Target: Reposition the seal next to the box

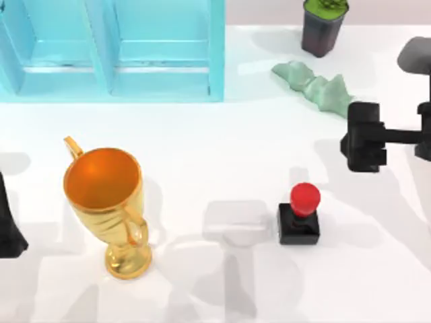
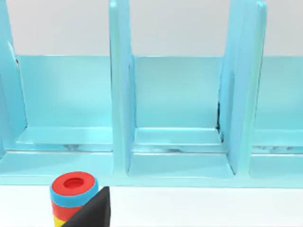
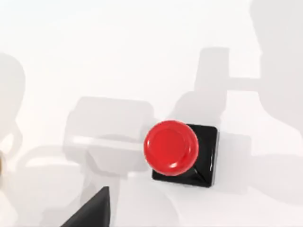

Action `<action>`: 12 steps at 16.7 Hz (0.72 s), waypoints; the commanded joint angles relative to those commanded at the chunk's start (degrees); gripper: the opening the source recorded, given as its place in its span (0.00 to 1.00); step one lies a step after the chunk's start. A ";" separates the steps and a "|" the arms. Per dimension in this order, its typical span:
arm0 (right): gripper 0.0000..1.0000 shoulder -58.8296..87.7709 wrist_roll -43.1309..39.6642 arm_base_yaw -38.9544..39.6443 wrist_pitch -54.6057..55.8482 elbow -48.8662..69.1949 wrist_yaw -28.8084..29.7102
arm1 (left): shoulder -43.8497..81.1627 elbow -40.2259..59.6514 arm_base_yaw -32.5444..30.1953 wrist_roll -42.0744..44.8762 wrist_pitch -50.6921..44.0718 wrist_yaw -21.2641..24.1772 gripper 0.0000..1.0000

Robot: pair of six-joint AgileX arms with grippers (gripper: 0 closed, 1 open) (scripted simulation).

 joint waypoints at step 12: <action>1.00 43.56 8.68 4.67 -30.60 38.02 -0.89 | 0.00 0.00 0.00 0.00 0.00 0.00 1.00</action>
